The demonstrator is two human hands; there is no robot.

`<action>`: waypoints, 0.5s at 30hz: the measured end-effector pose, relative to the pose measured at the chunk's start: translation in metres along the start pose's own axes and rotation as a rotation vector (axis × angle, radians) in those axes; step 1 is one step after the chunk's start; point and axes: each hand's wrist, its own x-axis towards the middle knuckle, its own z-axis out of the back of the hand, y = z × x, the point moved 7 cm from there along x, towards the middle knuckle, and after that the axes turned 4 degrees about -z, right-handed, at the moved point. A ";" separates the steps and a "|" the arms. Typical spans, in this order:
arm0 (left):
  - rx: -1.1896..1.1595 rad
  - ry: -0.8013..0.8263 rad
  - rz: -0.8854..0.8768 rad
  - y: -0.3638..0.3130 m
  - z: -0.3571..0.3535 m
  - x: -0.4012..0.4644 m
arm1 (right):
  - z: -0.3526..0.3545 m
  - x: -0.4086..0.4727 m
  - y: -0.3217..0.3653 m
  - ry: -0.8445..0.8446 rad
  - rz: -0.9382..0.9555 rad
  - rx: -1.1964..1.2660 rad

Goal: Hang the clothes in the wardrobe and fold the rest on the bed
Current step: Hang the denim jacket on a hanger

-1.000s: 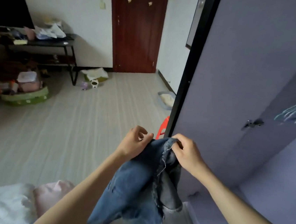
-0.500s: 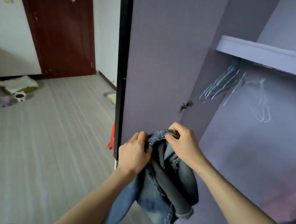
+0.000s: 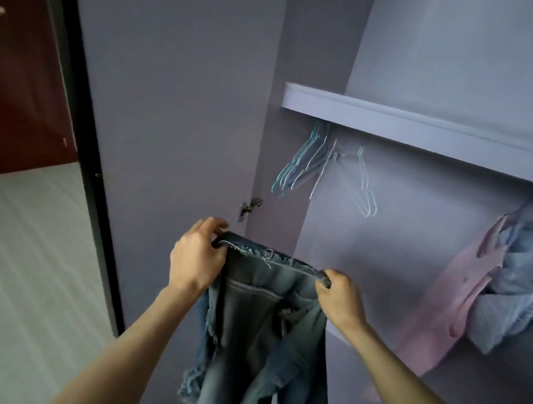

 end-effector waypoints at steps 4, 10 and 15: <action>0.049 0.414 -0.129 -0.011 -0.069 0.003 | -0.001 0.045 -0.010 0.113 -0.122 0.330; -0.242 0.270 0.061 -0.007 -0.127 0.041 | -0.019 0.106 -0.027 0.522 -0.169 0.635; -0.236 0.098 -0.004 -0.031 -0.159 0.084 | 0.008 0.184 -0.089 0.100 -0.187 0.547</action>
